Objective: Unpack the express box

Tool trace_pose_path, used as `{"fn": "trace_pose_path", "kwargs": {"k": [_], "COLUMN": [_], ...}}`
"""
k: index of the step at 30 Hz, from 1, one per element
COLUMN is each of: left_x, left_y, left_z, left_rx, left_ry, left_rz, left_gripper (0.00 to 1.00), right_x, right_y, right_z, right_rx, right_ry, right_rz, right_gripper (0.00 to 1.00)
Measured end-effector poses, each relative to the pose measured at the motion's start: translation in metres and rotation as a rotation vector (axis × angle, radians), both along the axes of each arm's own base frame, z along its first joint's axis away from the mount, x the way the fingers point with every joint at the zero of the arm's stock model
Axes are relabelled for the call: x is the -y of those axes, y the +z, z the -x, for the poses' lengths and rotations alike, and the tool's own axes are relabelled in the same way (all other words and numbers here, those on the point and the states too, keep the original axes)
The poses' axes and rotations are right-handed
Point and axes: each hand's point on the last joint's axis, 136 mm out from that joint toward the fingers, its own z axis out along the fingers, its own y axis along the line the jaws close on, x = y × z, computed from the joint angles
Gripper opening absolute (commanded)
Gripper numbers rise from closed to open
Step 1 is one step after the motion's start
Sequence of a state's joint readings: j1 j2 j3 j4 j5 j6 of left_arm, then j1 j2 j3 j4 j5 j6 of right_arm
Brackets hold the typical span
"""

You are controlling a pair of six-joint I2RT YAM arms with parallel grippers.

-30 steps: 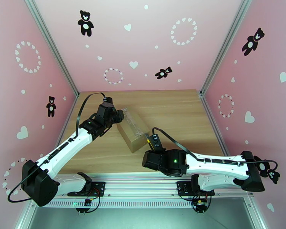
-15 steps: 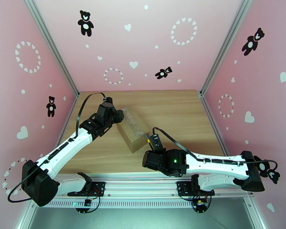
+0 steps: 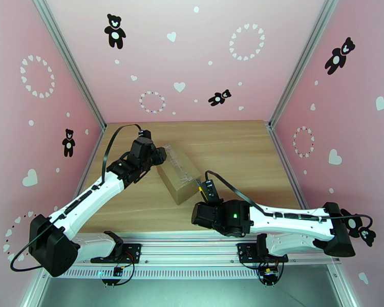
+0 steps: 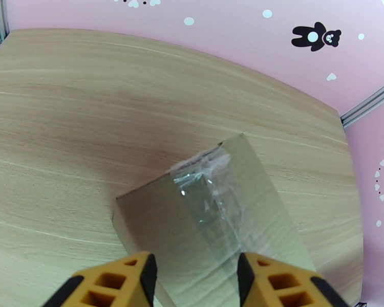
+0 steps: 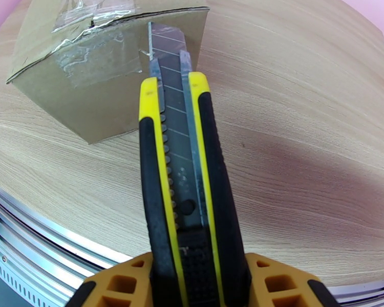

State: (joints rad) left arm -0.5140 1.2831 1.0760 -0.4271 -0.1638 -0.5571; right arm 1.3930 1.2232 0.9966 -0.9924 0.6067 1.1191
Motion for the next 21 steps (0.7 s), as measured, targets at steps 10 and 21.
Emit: {"fn": "trace_pose_path", "kwargs": {"k": [10, 21], "left_x": [0.0000, 0.0000], "left_y": [0.0000, 0.0000], "left_z": [0.0000, 0.0000], "left_rx": [0.000, 0.000], "left_ry": [0.000, 0.000], "left_rz": [0.000, 0.000], "left_gripper": [0.50, 0.49], "right_x": [-0.0013, -0.0017], "right_y": [0.0024, 0.0031], "right_z": [-0.0004, -0.0007], "right_rx": [0.003, 0.005], "right_ry": [0.001, 0.002], "right_rz": [-0.006, -0.005], "right_gripper": [0.00, 0.00]}}
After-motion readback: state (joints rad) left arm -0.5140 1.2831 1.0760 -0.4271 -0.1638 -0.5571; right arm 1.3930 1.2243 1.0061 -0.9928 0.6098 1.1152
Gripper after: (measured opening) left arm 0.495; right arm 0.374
